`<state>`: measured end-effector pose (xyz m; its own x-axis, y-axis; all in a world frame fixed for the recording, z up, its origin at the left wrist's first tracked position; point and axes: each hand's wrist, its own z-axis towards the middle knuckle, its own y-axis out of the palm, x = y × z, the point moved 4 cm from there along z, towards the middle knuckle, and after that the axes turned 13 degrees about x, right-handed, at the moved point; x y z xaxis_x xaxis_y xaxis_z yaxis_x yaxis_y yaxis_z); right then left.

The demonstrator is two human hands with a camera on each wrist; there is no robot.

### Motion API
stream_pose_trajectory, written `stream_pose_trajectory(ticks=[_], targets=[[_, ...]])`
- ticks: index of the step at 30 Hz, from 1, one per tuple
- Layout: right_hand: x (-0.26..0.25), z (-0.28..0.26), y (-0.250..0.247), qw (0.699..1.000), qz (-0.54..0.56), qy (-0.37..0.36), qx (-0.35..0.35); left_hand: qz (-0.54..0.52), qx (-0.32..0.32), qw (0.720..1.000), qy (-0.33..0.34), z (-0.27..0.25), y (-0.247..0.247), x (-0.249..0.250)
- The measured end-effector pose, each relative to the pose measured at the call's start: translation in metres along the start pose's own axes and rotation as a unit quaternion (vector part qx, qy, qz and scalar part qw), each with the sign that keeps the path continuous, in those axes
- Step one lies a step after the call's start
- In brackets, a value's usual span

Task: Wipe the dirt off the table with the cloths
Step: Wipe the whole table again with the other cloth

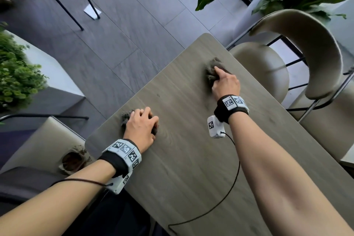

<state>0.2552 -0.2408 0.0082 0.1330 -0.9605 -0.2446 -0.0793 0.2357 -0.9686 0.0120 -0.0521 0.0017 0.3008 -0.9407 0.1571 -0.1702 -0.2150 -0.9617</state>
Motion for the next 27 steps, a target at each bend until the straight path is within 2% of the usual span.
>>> stream_pose_trajectory(ticks=[1,3,4,6,8,12,20,24,27], targets=[[-0.015,-0.01,-0.004,0.999,0.028,-0.018,0.008,-0.003,-0.002,1.0,-0.002,0.0,0.001,-0.001],[-0.049,-0.042,-0.004,0.988,0.083,-0.127,0.026,-0.014,-0.004,1.0,-0.001,0.001,0.001,-0.002],[-0.063,-0.063,0.002,0.977,0.099,-0.187,0.015,-0.021,-0.002,1.0,-0.001,0.002,0.0,-0.002],[-0.081,-0.105,0.025,0.958,0.086,-0.269,-0.052,-0.043,0.012,0.999,-0.004,0.004,-0.004,-0.001],[-0.077,-0.132,0.05,0.949,0.056,-0.297,-0.086,-0.05,0.028,0.998,0.002,0.009,-0.007,0.002],[-0.046,-0.12,0.058,0.962,0.063,-0.264,-0.037,-0.009,0.004,1.0,0.029,0.023,-0.007,0.016],[0.033,-0.045,0.028,0.995,0.014,-0.098,-0.021,0.037,-0.111,0.992,0.037,0.044,0.005,0.058],[0.046,-0.029,0.011,0.997,-0.019,-0.055,-0.056,0.056,-0.104,0.992,0.046,0.044,0.009,0.056],[0.03,-0.034,0.003,0.998,0.023,-0.054,-0.026,0.065,-0.1,0.991,0.053,0.046,0.009,0.055]])
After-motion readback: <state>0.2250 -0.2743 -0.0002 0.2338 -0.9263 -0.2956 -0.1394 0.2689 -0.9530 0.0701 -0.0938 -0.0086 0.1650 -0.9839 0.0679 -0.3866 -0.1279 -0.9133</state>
